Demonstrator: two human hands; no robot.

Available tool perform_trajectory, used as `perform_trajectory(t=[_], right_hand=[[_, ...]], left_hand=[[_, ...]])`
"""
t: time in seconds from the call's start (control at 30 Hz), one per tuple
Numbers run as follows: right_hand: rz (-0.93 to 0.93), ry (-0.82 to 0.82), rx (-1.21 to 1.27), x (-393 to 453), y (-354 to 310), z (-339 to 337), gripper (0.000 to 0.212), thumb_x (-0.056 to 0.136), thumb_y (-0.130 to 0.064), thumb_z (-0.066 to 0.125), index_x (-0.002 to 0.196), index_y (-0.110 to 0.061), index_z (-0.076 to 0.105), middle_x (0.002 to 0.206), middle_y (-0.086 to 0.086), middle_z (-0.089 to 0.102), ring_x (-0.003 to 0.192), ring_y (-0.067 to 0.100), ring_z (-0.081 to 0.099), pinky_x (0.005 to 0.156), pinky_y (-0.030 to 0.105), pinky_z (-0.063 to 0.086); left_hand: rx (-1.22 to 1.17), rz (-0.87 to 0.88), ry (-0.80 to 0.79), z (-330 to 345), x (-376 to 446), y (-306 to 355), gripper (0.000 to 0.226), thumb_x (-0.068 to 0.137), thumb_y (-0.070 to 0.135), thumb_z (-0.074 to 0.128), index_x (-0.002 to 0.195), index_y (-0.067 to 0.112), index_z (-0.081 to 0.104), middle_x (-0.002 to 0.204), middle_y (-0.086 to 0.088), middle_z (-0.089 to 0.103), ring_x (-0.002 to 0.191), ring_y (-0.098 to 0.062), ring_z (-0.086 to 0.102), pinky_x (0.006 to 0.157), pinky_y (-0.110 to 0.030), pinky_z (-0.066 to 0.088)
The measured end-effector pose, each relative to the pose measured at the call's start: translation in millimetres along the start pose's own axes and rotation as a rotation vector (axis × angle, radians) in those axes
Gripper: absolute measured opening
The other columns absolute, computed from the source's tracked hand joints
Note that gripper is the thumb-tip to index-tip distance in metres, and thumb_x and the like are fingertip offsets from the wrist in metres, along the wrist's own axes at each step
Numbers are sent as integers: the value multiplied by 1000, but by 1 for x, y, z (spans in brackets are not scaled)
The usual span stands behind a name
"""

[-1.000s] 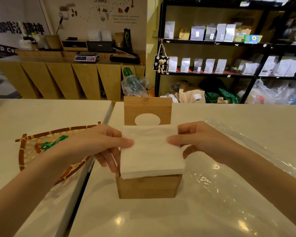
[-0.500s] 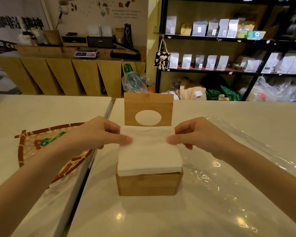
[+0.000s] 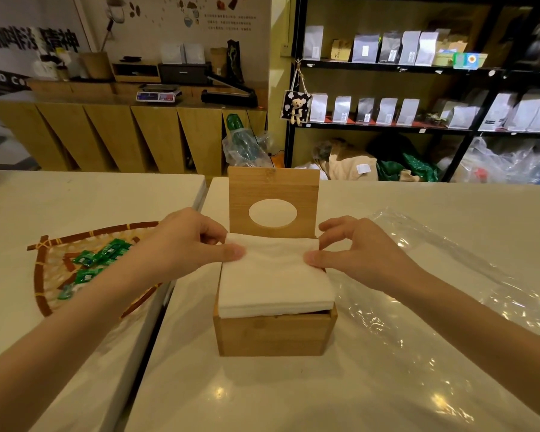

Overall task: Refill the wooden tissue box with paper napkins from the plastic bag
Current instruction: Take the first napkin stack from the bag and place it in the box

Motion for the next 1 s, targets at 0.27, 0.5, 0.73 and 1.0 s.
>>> perform_trajectory(t=[0.27,0.5,0.73,1.0], right_hand=[[-67,94,-288,-2,-14,3,14,75,-34,72,81,-22,73,141,-4,46,137,17,21,109,39,21],[-35,36,-426,-1,-17,11,13,76,-36,69,83,-26,73,152,0,30,144,19,0,115,48,-4],[-34,-4,-626,2,-22,22,15,79,-29,61,81,-19,74,138,3,47,143,25,4,112,57,-7],[7,-19,-805,2,-30,30,21,83,-20,55,64,-18,47,107,4,62,139,31,19,107,67,-4]], left_hand=[[307,-5,52,13,0,0,24,75,45,64,89,26,71,153,1,25,143,-21,10,115,-49,15],[385,-34,-32,20,3,1,20,76,45,64,82,28,71,155,0,20,145,-23,1,112,-60,13],[545,-43,-78,27,8,9,29,79,42,62,55,28,54,148,-1,34,144,-27,-1,108,-67,3],[733,-107,-13,33,11,15,41,84,40,57,54,24,35,122,-3,56,142,-30,11,103,-72,-2]])
Point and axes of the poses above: each hand's wrist, its own x-axis towards the middle knuckle, its own z-axis out of the palm, y = z × x, the point moved 5 cm from there along x, towards the middle knuckle
